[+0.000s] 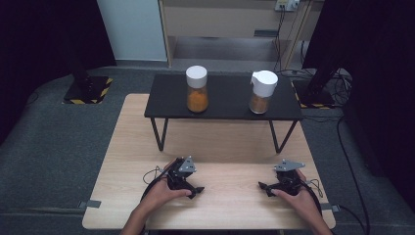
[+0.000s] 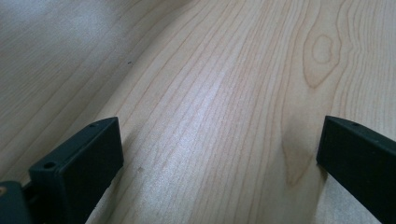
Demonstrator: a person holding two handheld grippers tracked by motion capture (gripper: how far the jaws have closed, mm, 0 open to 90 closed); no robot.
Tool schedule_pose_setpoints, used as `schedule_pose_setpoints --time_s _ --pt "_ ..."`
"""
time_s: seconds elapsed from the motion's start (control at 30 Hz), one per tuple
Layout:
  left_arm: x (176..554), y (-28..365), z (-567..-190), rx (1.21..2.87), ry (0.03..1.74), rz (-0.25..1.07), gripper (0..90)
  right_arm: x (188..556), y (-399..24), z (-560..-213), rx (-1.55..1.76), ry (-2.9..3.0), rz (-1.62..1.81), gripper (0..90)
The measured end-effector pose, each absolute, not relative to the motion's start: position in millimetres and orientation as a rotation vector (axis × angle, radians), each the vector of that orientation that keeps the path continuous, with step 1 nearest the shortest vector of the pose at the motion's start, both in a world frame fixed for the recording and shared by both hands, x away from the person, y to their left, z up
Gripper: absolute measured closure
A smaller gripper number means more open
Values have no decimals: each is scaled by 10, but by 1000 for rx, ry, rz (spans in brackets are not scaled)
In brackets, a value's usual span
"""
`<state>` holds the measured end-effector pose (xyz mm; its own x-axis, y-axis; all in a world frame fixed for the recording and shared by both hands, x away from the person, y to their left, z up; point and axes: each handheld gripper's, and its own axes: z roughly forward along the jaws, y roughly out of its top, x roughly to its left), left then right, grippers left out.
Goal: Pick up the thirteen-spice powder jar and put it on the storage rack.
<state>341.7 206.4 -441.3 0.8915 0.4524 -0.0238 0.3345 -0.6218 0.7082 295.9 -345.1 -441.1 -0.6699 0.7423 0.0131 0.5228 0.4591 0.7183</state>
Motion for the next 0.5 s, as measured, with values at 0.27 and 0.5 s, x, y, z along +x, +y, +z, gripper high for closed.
schedule_pose_setpoints --time_s 0.27,0.5 --pt "3420 2063 -4407 2300 557 202 0 2957 -3445 -4411 1082 2408 1028 39" --pt "3428 2064 -4410 2299 555 201 0 2953 -3438 -4410 1084 2406 1024 38"
